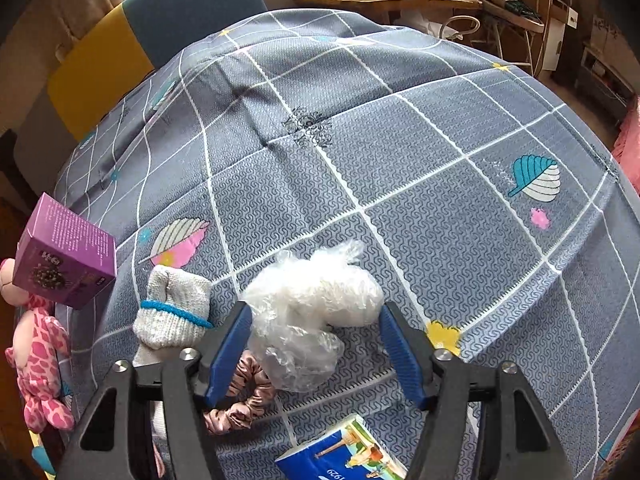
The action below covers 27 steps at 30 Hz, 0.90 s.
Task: Organize soft objects
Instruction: 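Grasp the pink GRAREX towel with the left tool while the right tool grasps the white plastic bag, then carry the pink towel into the gold tray and open the left tool while the right holds the bag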
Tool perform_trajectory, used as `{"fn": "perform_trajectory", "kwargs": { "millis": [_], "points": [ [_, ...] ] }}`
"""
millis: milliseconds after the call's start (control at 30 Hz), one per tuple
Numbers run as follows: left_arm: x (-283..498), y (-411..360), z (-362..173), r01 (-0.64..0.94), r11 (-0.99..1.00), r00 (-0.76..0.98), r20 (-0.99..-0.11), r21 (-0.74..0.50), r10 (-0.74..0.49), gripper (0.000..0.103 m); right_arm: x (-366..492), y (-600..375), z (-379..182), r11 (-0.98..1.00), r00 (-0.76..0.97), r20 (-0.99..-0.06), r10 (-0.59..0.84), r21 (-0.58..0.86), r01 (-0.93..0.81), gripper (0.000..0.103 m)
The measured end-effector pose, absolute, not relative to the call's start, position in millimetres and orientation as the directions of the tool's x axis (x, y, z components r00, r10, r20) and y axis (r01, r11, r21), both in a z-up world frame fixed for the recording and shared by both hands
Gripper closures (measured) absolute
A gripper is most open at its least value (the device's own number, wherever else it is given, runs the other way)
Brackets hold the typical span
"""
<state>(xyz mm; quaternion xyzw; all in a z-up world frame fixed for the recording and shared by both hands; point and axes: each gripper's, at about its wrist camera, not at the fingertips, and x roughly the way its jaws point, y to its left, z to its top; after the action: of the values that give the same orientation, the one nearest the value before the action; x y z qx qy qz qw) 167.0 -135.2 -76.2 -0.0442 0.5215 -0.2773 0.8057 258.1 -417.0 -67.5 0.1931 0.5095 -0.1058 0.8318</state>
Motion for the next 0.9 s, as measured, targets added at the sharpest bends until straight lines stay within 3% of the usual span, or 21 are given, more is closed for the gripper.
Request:
{"fn": "perform_trajectory", "kwargs": {
  "millis": [100, 167, 200, 467, 900],
  "points": [
    [169.5, -137.6, -78.0, 0.403, 0.84, 0.297, -0.815, -0.364, -0.497, 0.055, 259.4, -412.3, -67.6, 0.924, 0.46, -0.888, 0.018, 0.191, 0.332, 0.06],
    [169.4, -143.1, -79.1, 0.418, 0.831, 0.286, -0.815, -0.367, -0.504, 0.067, 260.2, -410.4, -69.8, 0.927, 0.454, -0.89, 0.024, 0.19, 0.323, 0.067],
    [168.1, -145.4, -78.1, 0.431, 0.825, 0.289, -0.81, -0.365, -0.51, 0.068, 261.7, -409.8, -71.9, 0.929, 0.447, -0.894, 0.033, 0.193, 0.317, 0.082],
    [159.5, -130.8, -67.6, 0.416, 0.826, 0.331, -0.783, -0.38, -0.527, 0.072, 265.6, -406.1, -81.0, 0.947, 0.418, -0.908, 0.017, 0.148, 0.284, 0.081],
    [124.0, -64.0, 0.3, 0.368, 0.87, 0.516, -0.706, -0.329, -0.485, 0.072, 262.6, -391.6, -85.9, 0.978, 0.432, -0.901, -0.037, 0.055, 0.199, 0.078]
  ]
}}
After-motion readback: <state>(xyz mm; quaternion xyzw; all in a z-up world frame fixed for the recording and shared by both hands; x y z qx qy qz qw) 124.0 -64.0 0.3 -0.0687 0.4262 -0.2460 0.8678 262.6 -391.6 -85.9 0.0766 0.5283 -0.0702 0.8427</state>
